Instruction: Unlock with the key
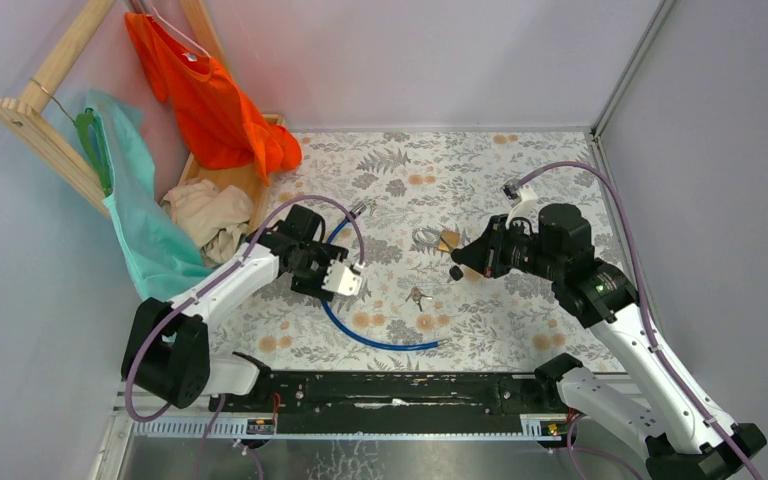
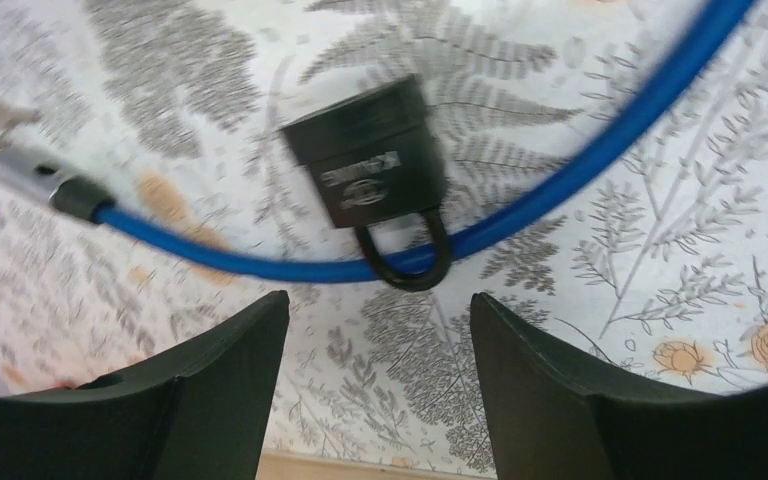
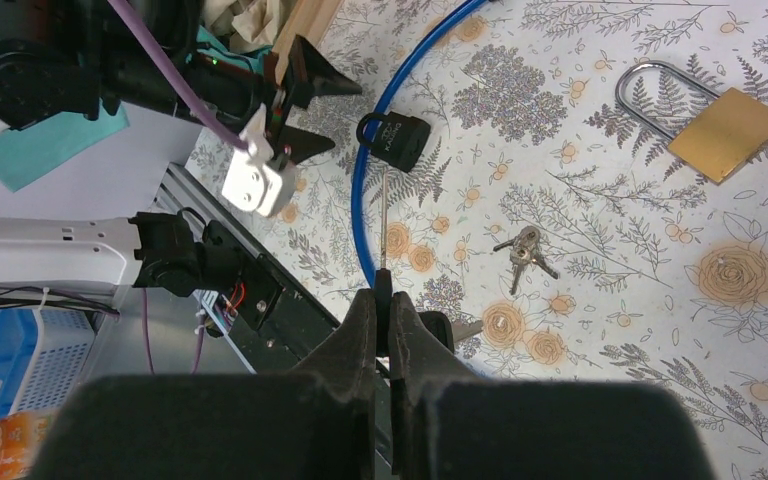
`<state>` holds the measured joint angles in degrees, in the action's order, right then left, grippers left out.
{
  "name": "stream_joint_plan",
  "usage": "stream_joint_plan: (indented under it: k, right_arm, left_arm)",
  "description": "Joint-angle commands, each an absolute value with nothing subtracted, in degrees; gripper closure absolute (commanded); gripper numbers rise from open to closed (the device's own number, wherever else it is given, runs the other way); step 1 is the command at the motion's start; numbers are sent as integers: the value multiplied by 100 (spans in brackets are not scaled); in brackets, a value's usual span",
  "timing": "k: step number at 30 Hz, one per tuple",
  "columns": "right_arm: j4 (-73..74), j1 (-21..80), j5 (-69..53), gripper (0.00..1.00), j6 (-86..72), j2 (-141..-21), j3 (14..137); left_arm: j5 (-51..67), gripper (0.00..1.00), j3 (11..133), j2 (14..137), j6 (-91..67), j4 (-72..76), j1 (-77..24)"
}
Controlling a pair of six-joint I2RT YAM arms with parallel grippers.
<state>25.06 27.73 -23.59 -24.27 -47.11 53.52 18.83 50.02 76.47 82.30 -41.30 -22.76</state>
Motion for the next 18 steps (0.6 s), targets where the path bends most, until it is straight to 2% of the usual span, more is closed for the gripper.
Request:
stream_joint_plan:
  k: [1,8,18]
  right_arm:
    - [2387,2755,-2380,100,-2417,-4702,5602]
    - [2287,2753,-2331,100,-2477,-4601,5424]
    - [2334,2753,-2248,100,-2427,-4621,5402]
  left_arm:
    - [2135,27,4730,7772,9770,-4537,-2234]
    - [2028,31,4543,8031,10725,-4156,-2224]
    - [1543,50,4280,8124,11131,-4055,-2216]
